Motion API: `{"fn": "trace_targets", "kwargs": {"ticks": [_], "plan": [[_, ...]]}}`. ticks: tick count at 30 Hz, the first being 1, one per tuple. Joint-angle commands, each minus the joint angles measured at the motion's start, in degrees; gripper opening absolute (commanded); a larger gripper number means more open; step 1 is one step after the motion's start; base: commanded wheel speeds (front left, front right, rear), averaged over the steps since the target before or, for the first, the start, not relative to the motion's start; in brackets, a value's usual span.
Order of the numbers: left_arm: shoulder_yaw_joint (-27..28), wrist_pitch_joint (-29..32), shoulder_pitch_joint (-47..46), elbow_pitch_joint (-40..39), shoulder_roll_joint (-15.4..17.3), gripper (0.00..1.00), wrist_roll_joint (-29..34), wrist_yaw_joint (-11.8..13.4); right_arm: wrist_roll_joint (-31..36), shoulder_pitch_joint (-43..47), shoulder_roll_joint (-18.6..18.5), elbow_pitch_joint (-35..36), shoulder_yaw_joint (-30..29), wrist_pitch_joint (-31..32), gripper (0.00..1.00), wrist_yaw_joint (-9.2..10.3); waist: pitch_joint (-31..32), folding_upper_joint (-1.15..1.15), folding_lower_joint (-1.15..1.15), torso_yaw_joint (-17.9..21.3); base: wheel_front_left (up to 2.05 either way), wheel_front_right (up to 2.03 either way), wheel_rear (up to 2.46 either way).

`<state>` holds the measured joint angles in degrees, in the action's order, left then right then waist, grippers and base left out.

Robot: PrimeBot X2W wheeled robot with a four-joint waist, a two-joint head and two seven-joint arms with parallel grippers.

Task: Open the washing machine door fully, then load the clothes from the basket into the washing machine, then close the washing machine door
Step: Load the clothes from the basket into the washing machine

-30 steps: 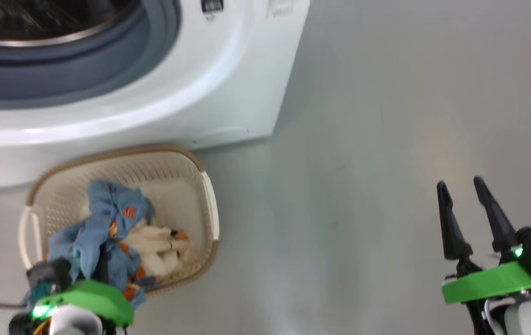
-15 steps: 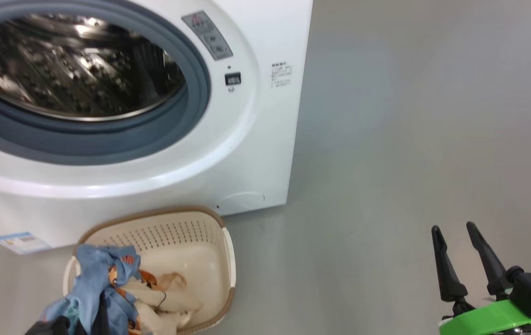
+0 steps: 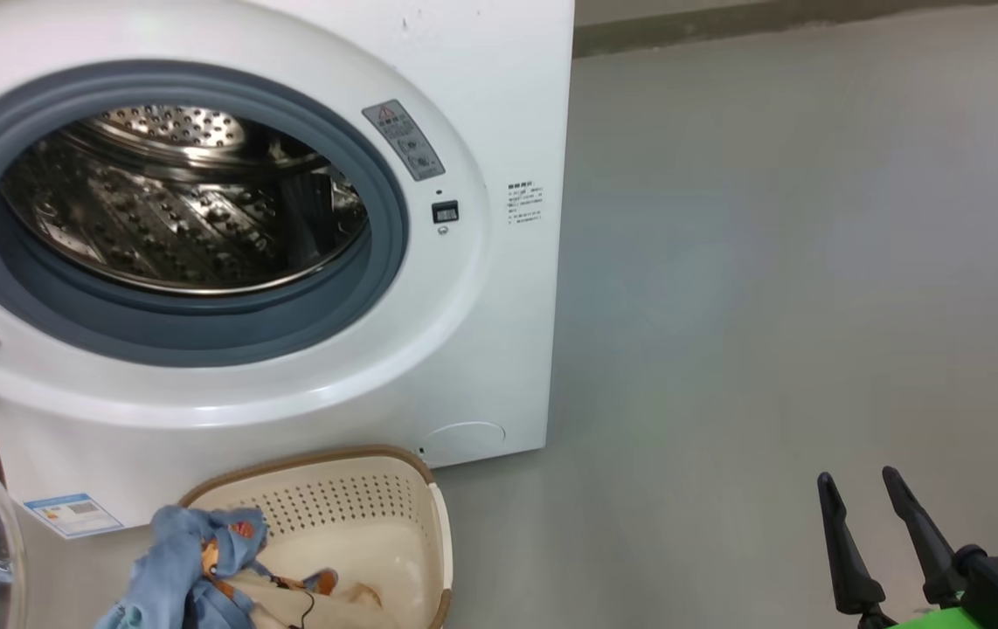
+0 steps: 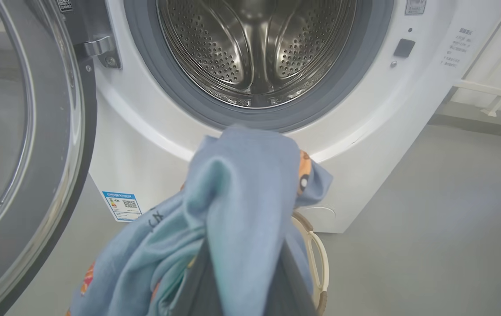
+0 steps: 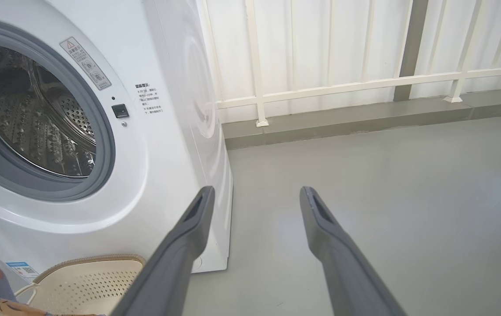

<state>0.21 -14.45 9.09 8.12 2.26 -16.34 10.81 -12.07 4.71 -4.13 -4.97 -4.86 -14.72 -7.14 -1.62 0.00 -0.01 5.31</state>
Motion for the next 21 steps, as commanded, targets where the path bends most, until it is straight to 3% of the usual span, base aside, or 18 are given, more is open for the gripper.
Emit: {"fn": "trace_targets", "kwargs": {"ticks": [1,10,21], "plan": [[1.8,-0.5,-0.7,-2.8,0.6,0.0,0.5,0.7,0.8,-0.5,-0.6,1.5,0.9,-0.3,1.0,-0.35,0.8,0.0,0.01,-0.4,0.0,0.0,0.0],[1.1,-0.5,2.6,-7.3,0.6,0.0,0.9,3.4,1.2,0.7,-0.4,1.9,0.1,-0.3,1.0,-0.35,2.5,0.0,0.01,-1.3,0.0,0.0,0.0],[0.9,-0.5,3.7,-9.1,0.6,0.0,2.3,3.4,1.7,0.9,-1.2,1.8,0.9,-0.3,1.0,-0.35,3.4,0.0,0.01,-2.1,0.0,0.0,0.0]]}}
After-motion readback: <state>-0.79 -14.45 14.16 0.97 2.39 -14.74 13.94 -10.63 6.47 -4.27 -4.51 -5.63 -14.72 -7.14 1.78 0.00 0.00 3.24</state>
